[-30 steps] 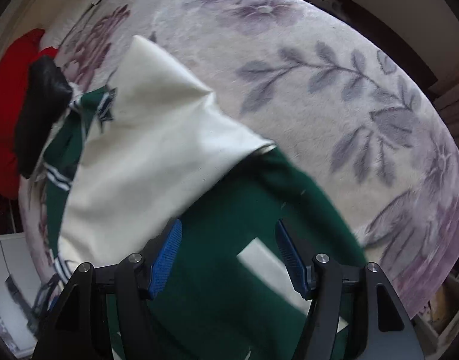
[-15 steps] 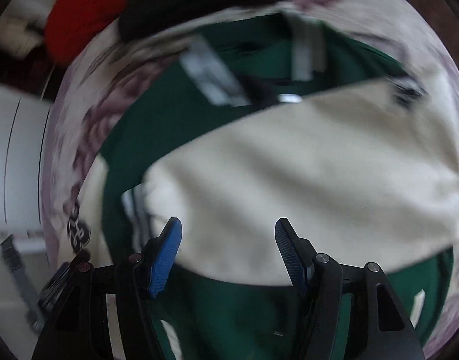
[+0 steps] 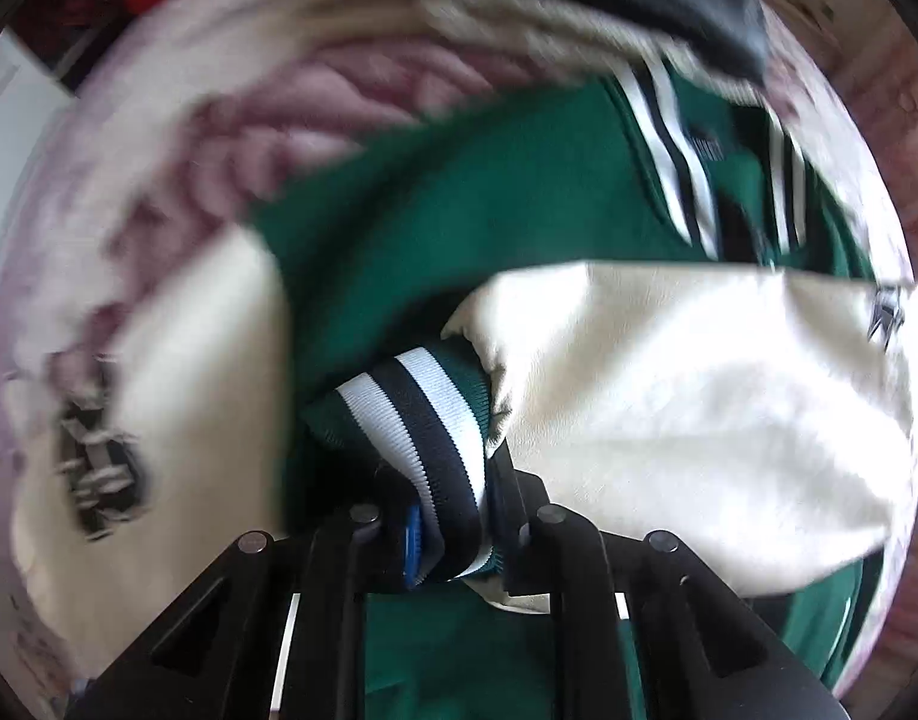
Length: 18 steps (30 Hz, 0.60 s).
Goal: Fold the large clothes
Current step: 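Open the right tool to release the sleeve on the jacket, then grasp the other cream sleeve cuff with the left tool and fold it across the body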
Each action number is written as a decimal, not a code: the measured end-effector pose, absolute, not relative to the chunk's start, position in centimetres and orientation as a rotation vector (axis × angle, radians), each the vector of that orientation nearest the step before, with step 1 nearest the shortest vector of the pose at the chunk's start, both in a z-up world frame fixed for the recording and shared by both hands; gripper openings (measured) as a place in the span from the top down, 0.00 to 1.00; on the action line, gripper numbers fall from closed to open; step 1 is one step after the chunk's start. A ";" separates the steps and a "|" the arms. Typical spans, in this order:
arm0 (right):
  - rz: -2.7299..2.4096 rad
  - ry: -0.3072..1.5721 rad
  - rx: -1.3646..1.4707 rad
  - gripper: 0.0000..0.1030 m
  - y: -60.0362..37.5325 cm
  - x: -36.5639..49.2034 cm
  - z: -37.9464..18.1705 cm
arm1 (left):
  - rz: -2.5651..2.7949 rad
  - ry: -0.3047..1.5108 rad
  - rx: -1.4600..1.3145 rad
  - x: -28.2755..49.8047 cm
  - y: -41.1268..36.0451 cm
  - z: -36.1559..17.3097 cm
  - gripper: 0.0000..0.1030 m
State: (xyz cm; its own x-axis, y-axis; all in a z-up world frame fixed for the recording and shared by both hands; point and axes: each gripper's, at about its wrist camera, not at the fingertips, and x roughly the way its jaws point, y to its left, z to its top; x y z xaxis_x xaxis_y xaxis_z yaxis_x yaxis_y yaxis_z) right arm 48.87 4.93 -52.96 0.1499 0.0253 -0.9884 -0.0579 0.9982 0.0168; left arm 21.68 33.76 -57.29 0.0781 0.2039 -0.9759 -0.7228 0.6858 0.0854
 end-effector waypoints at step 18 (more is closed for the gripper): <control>0.154 1.427 0.268 0.07 -7.9 44.2 -49.1 | 0.733 0.916 -1.306 20.3 41.7 -61.9 0.24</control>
